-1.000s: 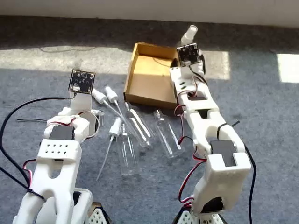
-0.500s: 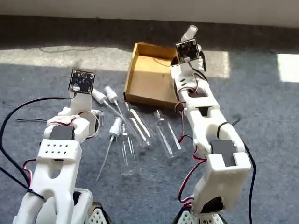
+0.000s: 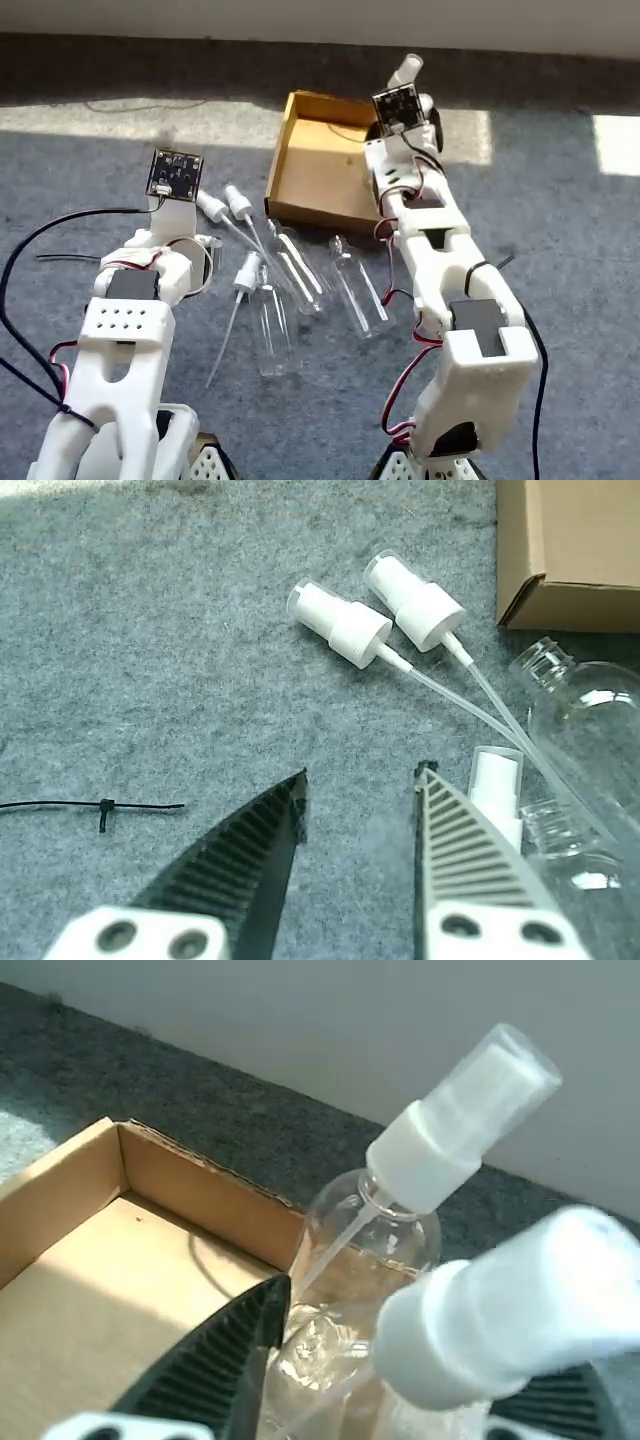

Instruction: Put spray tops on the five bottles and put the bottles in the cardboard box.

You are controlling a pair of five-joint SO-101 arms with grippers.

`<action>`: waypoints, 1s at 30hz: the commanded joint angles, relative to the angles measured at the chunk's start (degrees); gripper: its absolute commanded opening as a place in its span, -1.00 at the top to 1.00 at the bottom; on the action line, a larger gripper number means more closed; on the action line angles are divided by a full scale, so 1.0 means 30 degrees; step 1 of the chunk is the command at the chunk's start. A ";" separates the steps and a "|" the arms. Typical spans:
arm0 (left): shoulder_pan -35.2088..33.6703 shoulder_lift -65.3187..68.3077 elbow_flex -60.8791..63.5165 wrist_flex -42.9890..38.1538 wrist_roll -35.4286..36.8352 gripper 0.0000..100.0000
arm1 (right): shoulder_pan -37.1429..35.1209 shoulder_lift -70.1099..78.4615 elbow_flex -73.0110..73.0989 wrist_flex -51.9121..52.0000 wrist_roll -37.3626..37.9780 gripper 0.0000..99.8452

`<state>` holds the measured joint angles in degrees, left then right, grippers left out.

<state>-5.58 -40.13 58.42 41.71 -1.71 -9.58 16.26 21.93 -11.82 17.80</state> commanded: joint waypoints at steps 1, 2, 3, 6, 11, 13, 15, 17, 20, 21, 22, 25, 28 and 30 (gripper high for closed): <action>0.0308 0.0044 -0.0161 -0.0381 0.0029 0.66 | -0.0132 -0.0366 -0.1070 0.0044 0.0264 0.33; 0.0308 0.0044 -0.0161 -0.0381 0.0029 0.66 | -0.0132 -0.0366 -0.1070 0.0044 0.0264 0.32; 0.0308 0.0044 -0.0161 -0.0381 0.0029 0.66 | -0.0132 -0.0366 -0.1070 0.0044 0.0322 0.32; 0.0308 0.0044 -0.0161 -0.0381 0.0029 0.66 | -0.0132 -0.0366 -0.1070 0.0044 0.0352 0.32; 0.0308 0.0044 -0.0161 -0.0381 0.0029 0.66 | -0.0132 -0.0396 -0.1070 0.0571 0.0821 0.32; 0.0308 0.0044 -0.0161 -0.0381 0.0029 0.66 | -0.0132 -0.0396 -0.1128 0.1216 0.1407 0.32; 0.0308 0.0044 -0.0161 -0.0381 0.0029 0.66 | -0.0132 -0.0425 -0.1451 0.1392 0.1495 0.32; 0.0308 0.0044 -0.0161 -0.0381 0.0029 0.66 | -0.0103 -0.0396 -0.1890 0.1392 0.1465 0.32; 0.0308 0.0044 -0.0161 -0.0381 0.0029 0.66 | -0.0103 -0.0396 -0.2447 0.2242 0.1465 0.32; 0.0308 0.0044 -0.0161 -0.0381 0.0029 0.66 | -0.0103 -0.0396 -0.2740 0.2623 0.1465 0.32; 0.0308 0.0044 -0.0161 -0.0381 0.0029 0.66 | -0.0103 -0.0396 -0.3004 0.2916 0.1465 0.32; 0.0308 0.0044 -0.0161 -0.0381 0.0029 0.66 | -0.0103 -0.0396 -0.3619 0.3531 0.1465 0.32; 0.0308 0.0044 -0.0161 -0.0381 0.0029 0.66 | -0.0103 -0.0396 -0.4088 0.4234 0.1495 0.31; 0.0308 0.0044 -0.0161 -0.0381 0.0029 0.66 | -0.0103 -0.0396 -0.4293 0.4498 0.1495 0.31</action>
<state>-5.58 -40.13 58.42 41.71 -1.71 -9.49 16.26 12.88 0.75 21.76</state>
